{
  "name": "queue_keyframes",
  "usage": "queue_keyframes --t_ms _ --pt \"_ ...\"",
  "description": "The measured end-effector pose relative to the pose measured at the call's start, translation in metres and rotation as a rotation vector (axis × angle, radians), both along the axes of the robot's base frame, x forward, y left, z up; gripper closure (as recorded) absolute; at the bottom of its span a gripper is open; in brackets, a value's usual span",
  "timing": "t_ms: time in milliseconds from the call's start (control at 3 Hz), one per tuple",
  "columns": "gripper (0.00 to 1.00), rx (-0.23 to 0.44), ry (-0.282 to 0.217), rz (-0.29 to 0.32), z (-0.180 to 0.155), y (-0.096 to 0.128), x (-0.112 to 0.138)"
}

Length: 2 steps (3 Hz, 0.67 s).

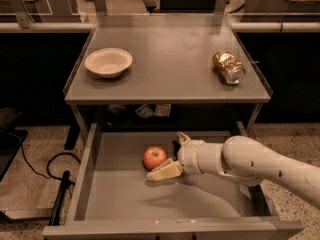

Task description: Pick apple from top drawer and place on counter

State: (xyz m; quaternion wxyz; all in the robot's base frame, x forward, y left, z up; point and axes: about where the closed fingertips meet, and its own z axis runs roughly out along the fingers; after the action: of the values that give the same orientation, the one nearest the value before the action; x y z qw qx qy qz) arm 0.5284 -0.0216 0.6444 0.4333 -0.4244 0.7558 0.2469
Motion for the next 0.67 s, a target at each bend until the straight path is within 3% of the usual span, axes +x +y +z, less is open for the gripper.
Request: queue_keyframes --t_ms 667 --pt "0.0 -0.02 -0.005 0.004 -0.0041 0.0038 -0.0036"
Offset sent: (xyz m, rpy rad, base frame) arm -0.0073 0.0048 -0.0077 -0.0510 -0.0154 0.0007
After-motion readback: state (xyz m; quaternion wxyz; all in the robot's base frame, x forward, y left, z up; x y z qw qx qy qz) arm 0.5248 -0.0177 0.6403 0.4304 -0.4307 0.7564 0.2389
